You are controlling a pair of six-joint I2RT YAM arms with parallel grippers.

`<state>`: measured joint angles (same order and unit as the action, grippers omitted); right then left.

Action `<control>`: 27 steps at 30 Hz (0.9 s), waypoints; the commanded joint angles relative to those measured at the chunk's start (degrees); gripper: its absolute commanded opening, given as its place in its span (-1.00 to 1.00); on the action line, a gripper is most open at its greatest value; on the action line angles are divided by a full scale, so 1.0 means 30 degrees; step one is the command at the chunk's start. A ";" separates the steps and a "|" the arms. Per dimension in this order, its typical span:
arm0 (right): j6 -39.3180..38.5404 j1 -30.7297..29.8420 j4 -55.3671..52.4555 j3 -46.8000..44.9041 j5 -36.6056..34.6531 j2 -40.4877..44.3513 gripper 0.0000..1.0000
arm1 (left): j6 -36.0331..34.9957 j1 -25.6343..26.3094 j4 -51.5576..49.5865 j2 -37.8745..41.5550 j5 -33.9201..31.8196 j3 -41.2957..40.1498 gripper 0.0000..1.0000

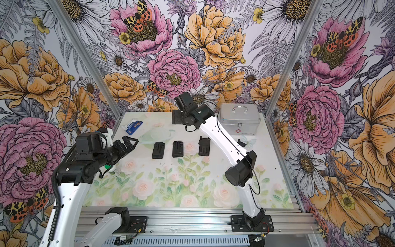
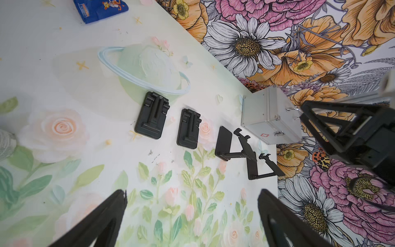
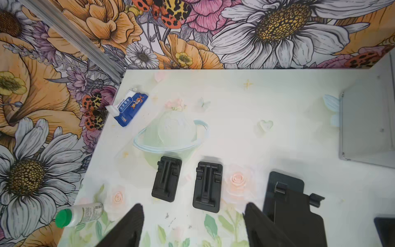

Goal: Open the phone stand
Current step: Pick up the phone stand at the center of the board.

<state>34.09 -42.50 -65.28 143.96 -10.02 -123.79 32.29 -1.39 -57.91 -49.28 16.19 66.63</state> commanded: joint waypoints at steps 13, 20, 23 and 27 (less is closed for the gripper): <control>-0.1474 -0.2239 -0.3346 0.2639 -0.4100 -0.5471 0.51 | -0.1365 -0.0510 -0.3504 0.1402 -0.0429 0.0001 0.98; -0.0714 -0.1956 -0.2831 0.2084 -0.3398 -0.6588 0.36 | -0.1511 -0.0504 -0.3574 0.1283 -0.0093 -0.0417 0.98; 0.0081 -0.1672 -0.2272 0.1324 -0.2376 -0.6781 0.26 | -0.1612 -0.0510 -0.3635 0.1279 -0.0069 -0.0631 0.97; 0.0644 -0.1542 -0.1830 0.1052 -0.1532 -0.7203 0.20 | -0.1653 -0.0515 -0.3665 0.1395 0.0011 -0.1035 0.97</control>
<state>33.58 -47.64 -72.93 147.48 -16.86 -143.44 28.91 -2.17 -68.31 -45.71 15.46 64.64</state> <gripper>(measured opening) 0.607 0.989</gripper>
